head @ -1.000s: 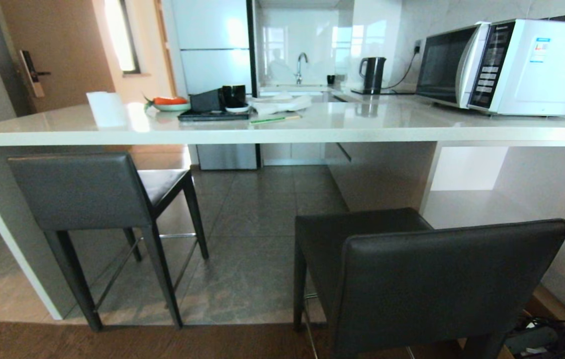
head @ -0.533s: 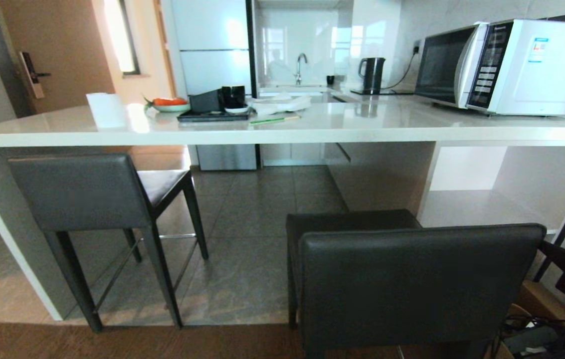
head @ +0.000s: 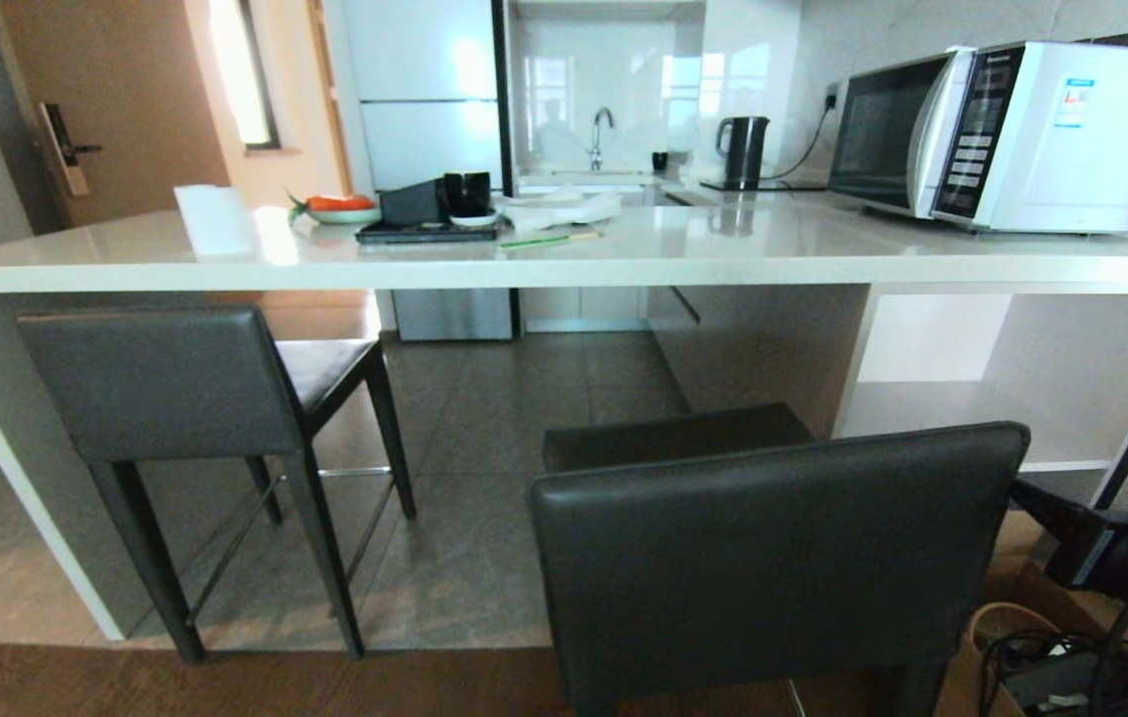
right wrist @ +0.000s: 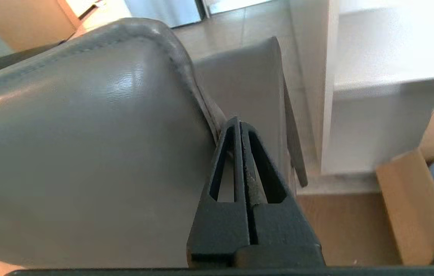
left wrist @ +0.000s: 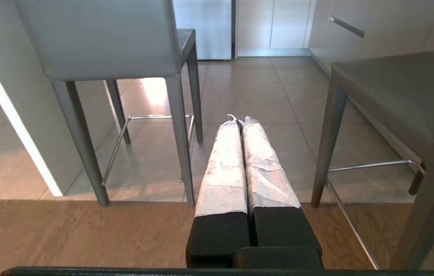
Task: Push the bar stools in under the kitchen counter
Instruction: Push the gray chair back under the dining table
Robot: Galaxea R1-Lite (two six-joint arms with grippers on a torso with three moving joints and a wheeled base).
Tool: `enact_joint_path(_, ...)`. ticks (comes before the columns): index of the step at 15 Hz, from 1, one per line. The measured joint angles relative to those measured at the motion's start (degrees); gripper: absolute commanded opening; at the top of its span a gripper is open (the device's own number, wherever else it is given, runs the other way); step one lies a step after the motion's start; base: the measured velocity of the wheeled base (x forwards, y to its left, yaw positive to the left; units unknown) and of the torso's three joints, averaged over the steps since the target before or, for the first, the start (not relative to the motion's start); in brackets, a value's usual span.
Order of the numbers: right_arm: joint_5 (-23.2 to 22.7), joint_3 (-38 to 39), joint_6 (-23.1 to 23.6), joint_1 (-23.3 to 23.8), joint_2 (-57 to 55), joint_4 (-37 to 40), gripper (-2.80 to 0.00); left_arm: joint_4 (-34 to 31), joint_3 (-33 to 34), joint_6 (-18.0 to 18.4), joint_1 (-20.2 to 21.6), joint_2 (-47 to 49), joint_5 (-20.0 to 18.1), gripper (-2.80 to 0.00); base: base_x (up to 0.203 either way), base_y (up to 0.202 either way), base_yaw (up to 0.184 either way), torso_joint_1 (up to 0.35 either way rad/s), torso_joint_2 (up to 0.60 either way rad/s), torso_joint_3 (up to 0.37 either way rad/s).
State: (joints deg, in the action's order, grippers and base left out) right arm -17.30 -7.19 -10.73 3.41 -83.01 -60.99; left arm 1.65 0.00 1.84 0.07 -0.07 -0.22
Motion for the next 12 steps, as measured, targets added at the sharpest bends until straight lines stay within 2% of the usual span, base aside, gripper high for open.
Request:
enact_joint_path(8, -0.27, -0.88, -0.23, 9.11, -5.37, -0.48, -2.8, 0.0, 0.0, -0.55, 0.0, 0.0, 0.22, -2.8, 0.0, 0.0, 0.0, 0.0, 0.0, 0.0)
enact_joint_path(12, -0.99, -0.45, 0.23, 12.36, -9.66, -4.98, -2.8, -0.02, 0.0, -1.4, -0.02, 0.0, 0.15, -2.8, 0.0, 0.0, 0.0, 0.0, 0.0, 0.0)
